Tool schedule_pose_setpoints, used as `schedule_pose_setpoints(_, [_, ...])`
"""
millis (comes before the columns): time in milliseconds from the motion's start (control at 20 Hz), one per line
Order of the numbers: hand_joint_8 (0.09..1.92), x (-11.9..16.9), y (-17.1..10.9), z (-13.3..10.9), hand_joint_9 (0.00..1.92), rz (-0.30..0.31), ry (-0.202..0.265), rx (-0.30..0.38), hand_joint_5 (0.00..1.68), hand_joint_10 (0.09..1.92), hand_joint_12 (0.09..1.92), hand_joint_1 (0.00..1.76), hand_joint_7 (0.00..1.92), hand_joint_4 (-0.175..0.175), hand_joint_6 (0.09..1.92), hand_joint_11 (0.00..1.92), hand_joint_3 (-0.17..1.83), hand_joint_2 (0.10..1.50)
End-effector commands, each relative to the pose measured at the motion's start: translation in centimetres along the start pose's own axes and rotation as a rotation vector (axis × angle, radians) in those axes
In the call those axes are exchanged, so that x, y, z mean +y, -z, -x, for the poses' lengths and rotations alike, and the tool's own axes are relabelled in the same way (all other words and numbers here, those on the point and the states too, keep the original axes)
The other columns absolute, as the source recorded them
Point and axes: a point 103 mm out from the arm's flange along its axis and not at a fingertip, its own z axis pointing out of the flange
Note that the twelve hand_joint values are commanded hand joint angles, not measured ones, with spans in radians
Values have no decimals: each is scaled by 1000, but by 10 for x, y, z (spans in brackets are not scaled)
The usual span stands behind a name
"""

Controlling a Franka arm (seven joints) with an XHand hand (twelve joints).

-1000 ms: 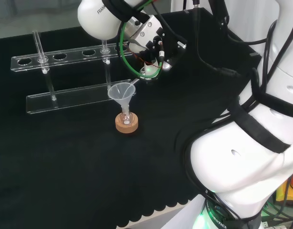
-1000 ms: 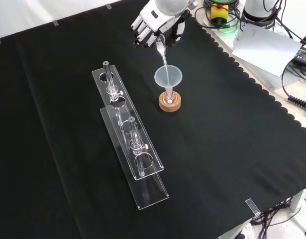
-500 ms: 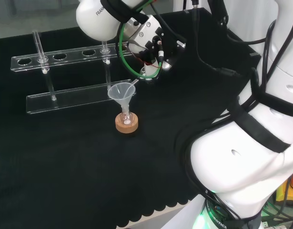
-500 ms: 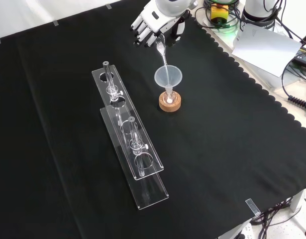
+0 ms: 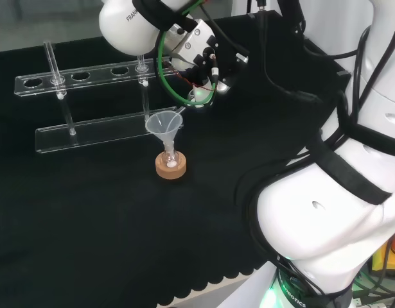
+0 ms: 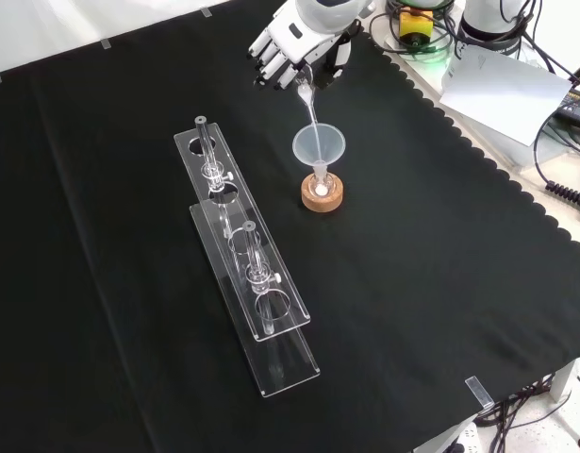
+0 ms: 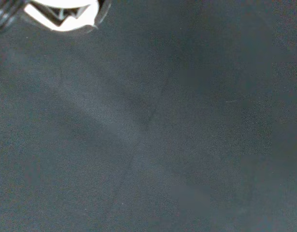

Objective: Pour all the NaCl from the weighing funnel into the round-bottom flask.

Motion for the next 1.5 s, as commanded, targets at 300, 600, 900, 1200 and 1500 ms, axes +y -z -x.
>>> schedule_pose_setpoints(300, [659,0,4,-2,833,-19,-1,-27,1209,480,1210,1110,442,175,856,576,799,608])
schedule_pose_setpoints(600, [657,0,7,-2,830,-25,-2,-45,1209,479,1211,1110,439,175,856,572,798,608])
schedule_pose_setpoints(900, [656,2,12,-5,827,-32,1,-58,1209,478,1212,1110,438,175,855,562,797,609])
schedule_pose_setpoints(1200, [654,3,13,-7,822,-47,0,-79,1208,478,1216,1109,437,175,855,541,797,609])
schedule_pose_setpoints(1500, [652,3,17,-9,816,-43,1,-94,1209,477,1223,1109,434,175,855,530,796,610])
